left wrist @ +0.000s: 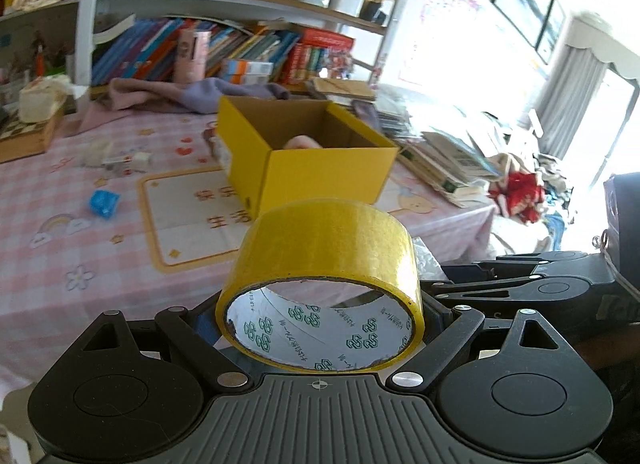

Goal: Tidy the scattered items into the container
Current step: 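Lift the tape roll with the left tool while the right tool carries the charger toward the box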

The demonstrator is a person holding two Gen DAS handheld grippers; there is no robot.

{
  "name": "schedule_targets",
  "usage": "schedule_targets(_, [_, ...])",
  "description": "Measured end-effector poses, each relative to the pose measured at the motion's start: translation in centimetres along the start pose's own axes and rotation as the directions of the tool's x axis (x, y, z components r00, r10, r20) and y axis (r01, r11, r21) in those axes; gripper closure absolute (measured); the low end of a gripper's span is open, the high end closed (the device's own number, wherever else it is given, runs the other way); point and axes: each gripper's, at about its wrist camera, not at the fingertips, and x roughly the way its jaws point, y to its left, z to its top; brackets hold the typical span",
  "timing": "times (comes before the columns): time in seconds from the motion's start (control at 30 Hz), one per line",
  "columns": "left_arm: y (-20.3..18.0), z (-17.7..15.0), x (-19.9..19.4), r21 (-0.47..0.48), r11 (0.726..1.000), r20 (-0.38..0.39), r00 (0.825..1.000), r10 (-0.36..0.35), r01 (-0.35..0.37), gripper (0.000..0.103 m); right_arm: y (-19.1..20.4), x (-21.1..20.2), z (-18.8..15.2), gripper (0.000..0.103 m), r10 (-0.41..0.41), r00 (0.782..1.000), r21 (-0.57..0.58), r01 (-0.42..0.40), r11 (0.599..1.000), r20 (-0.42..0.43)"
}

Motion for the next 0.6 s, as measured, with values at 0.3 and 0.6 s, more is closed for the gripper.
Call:
schedule_targets(0.3, [-0.9,0.6,1.3,0.028,0.997,-0.007,0.998,-0.068,0.068,0.011,-1.8,-0.7,0.0,0.062,-0.065,0.998,0.054,0.065,0.996,-0.003])
schedule_targets(0.6, [-1.8,1.8,3.6,0.057,0.989,-0.034,0.99,-0.136,0.137,0.011,-3.7,-0.8,0.1,0.062,-0.127,0.992,0.103,0.127,0.986,-0.008])
